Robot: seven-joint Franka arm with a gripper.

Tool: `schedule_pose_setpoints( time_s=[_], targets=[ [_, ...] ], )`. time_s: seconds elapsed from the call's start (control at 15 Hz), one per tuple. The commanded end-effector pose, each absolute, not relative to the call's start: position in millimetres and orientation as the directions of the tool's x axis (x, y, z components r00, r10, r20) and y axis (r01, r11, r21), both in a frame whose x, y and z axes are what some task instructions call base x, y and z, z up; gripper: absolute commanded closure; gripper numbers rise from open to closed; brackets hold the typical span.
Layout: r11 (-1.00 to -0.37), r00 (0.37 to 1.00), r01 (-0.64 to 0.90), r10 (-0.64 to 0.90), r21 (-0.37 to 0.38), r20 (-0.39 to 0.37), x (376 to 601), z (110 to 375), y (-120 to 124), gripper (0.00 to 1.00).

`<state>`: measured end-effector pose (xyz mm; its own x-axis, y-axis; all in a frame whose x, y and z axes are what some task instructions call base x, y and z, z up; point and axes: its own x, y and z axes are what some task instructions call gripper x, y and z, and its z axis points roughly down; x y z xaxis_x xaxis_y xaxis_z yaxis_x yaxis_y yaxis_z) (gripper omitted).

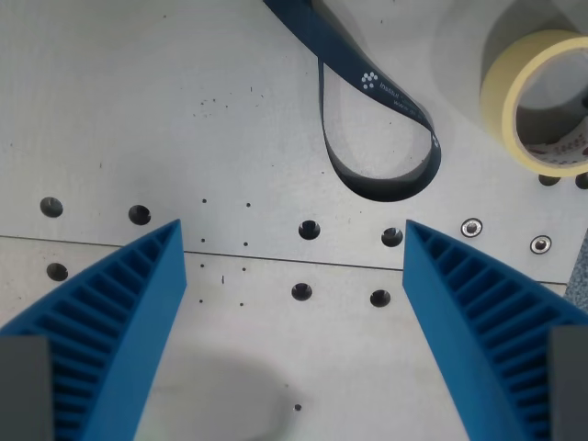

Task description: Move in base positive y

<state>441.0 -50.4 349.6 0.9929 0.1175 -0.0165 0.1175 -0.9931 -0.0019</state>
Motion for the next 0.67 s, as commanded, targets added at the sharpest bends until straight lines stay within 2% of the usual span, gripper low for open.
schedule_pose_setpoints(
  time_s=[0.07,0.67],
  targets=[
    [-0.993,0.993,0.118,0.118,-0.001,-0.010,441.5,352.3,-45.3,0.00],
    [-0.993,0.993,0.118,0.118,-0.001,-0.010,447.2,352.0,0.7,0.00]
  ],
)
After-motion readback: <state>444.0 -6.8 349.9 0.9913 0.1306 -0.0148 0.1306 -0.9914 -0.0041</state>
